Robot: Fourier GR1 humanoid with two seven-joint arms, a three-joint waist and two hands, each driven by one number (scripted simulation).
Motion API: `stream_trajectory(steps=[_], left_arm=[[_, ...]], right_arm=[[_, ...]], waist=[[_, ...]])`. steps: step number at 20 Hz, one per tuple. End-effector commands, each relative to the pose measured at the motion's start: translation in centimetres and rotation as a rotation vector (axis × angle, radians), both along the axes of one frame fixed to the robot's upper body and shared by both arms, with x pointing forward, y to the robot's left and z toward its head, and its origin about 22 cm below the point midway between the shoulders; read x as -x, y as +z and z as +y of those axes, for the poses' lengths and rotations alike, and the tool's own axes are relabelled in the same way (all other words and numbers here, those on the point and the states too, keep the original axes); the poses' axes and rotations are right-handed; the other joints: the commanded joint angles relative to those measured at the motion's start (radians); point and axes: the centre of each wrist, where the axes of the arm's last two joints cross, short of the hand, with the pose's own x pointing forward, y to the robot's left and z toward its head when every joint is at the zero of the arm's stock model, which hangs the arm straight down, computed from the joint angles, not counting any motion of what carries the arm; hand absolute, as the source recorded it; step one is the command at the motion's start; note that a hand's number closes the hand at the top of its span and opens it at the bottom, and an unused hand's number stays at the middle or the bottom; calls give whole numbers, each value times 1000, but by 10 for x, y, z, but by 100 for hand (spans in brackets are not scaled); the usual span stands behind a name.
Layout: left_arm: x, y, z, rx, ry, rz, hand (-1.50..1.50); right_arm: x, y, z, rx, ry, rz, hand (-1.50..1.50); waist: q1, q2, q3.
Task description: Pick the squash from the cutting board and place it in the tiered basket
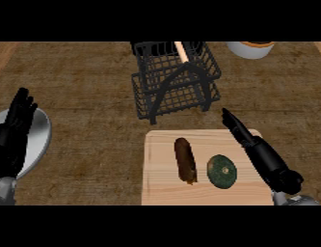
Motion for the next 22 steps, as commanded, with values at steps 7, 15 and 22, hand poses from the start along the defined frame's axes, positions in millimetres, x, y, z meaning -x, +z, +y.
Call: stream_trajectory(steps=[7,15,22], left_arm=[[-5,3,-36,16,-95,-82,0],[-9,-10,-84,21,-200,-98,0],[-21,-12,-82,9,-170,-89,0]], right_arm=[[-28,18,-4,-902,-205,-173,150],[-39,1,-100,-790,418,49,-150],[-45,103,-191,-298,514,-125,-150]], waist=[[-104,38,45],[-19,26,-11],[-43,20,-13]])
